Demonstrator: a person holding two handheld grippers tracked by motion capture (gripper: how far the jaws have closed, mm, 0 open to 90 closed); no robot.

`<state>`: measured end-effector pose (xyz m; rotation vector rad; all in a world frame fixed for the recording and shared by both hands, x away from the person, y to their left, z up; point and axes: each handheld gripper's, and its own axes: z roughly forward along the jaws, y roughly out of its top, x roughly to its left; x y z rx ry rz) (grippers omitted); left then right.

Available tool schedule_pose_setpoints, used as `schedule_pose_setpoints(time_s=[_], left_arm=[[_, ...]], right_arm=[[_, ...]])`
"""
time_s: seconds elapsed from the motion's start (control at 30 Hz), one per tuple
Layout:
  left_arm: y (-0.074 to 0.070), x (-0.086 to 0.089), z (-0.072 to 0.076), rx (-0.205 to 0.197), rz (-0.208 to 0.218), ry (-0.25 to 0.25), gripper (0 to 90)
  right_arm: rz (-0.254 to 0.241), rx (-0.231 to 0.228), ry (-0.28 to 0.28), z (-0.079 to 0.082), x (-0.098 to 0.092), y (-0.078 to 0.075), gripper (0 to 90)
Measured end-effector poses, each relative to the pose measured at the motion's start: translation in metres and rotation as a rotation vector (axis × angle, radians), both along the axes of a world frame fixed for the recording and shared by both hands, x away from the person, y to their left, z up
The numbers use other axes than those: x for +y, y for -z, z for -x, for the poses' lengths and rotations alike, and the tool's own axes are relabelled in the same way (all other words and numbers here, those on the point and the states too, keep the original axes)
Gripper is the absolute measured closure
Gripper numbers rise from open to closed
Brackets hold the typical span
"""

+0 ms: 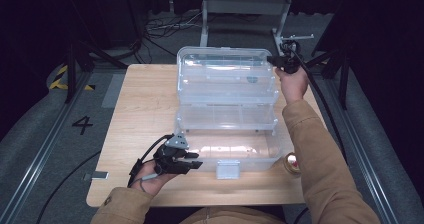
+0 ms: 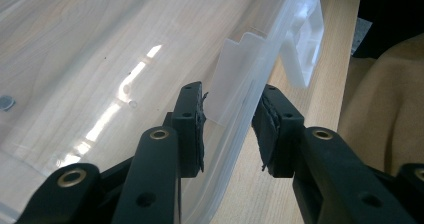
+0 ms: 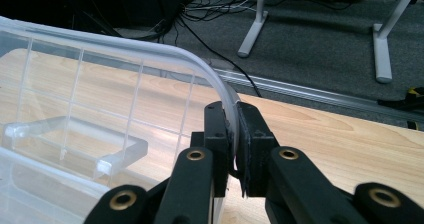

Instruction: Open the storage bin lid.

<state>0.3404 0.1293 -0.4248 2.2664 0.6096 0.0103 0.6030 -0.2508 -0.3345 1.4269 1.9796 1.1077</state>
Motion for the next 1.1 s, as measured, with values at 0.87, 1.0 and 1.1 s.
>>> schedule_pose_setpoints(time_s=[0.87,1.0,1.1], left_arm=[[0.0,0.0,-0.001,0.006,0.0,0.009,66.7],[0.0,0.0,-0.001,0.005,0.001,0.009,66.7],[0.0,0.0,-0.001,0.004,0.001,0.01,66.7]], right_arm=[[-0.023,0.1,-0.002,-0.02,-0.002,0.016,84.2],[-0.03,0.118,0.0,-0.024,-0.002,0.019,84.2],[-0.029,0.13,0.003,-0.026,-0.002,0.022,84.2]])
